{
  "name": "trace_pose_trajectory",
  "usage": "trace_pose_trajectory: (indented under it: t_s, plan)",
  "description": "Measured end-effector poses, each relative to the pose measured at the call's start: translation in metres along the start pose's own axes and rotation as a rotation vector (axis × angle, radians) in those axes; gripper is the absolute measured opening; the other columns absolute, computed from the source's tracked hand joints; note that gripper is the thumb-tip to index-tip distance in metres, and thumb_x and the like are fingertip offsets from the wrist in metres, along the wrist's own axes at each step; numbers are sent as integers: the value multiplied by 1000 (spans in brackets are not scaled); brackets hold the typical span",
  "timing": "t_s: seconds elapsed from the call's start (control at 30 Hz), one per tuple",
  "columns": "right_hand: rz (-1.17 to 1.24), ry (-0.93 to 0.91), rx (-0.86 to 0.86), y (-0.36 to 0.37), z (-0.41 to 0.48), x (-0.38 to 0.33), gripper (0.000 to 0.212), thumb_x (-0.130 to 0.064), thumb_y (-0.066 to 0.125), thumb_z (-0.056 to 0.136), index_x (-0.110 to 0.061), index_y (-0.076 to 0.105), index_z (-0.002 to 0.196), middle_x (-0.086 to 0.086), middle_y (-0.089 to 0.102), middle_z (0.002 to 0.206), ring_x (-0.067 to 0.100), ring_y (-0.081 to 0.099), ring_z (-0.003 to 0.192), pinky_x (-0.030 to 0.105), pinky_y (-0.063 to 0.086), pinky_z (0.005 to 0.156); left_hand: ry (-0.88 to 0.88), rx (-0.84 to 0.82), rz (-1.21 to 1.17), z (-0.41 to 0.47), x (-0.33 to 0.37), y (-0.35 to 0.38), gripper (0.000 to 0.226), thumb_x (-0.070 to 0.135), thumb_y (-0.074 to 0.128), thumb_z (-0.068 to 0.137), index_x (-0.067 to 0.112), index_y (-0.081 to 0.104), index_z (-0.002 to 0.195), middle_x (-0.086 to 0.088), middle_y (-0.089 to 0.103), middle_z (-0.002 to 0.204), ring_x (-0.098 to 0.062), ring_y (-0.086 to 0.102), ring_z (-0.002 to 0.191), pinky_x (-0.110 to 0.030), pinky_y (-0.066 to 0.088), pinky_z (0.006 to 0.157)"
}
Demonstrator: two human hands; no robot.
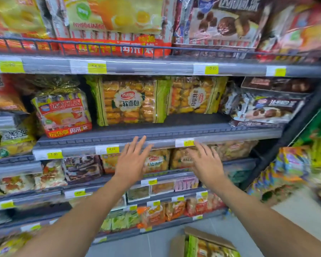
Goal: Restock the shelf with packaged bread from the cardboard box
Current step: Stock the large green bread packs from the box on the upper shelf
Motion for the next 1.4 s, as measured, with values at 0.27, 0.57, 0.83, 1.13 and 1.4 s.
trace_pose_trajectory:
  t_s: [0.27, 0.57, 0.83, 1.13, 1.4]
  plan:
    - [20, 190, -240, 92, -109, 85, 69, -35, 77, 77, -31, 48, 140, 6, 34, 158, 31, 36, 142, 53, 32, 113, 150, -161, -106, -18, 121, 93, 90, 47, 77, 79, 28, 32, 155, -8, 20, 166, -33, 17, 153, -50, 25, 121]
    - [152, 287, -522, 240, -237, 168, 62, -39, 56, 95, -29, 32, 151, 6, 15, 165, 31, 15, 151, 52, 18, 121, 191, -492, -154, -54, 243, 243, 100, 53, 69, 85, 34, 4, 158, -3, -3, 169, -31, 4, 155, -55, 26, 119]
    - [238, 332, -813, 383, -330, 206, 67, -45, 54, 93, -31, 28, 153, 2, 17, 165, 27, 19, 150, 51, 21, 119, 175, -728, -149, -109, 314, 365, 95, 42, 78, 81, 27, 24, 158, -7, 14, 168, -33, 14, 154, -47, 27, 120]
    - [276, 244, -1080, 526, -417, 195, 92, -48, 68, 85, -32, 12, 156, 1, 16, 162, 26, 17, 149, 54, 31, 115, 276, -970, -95, -178, 372, 507, 94, 46, 66, 90, 25, 6, 160, -5, 4, 169, -29, 3, 156, -41, 17, 124]
    - [349, 200, -1139, 640, -452, 160, 110, -49, 73, 80, -32, -4, 157, -3, 3, 166, 25, 8, 152, 56, 36, 112, 265, -1167, 5, -218, 385, 615, 113, 46, 74, 84, 26, -9, 159, -4, -6, 169, -33, -1, 155, -51, 23, 120]
Point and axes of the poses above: each hand's wrist, its own z-axis towards the middle knuckle, its own y-axis out of the palm, x = y × z, the point moved 6 cm from there along z, towards the middle knuckle
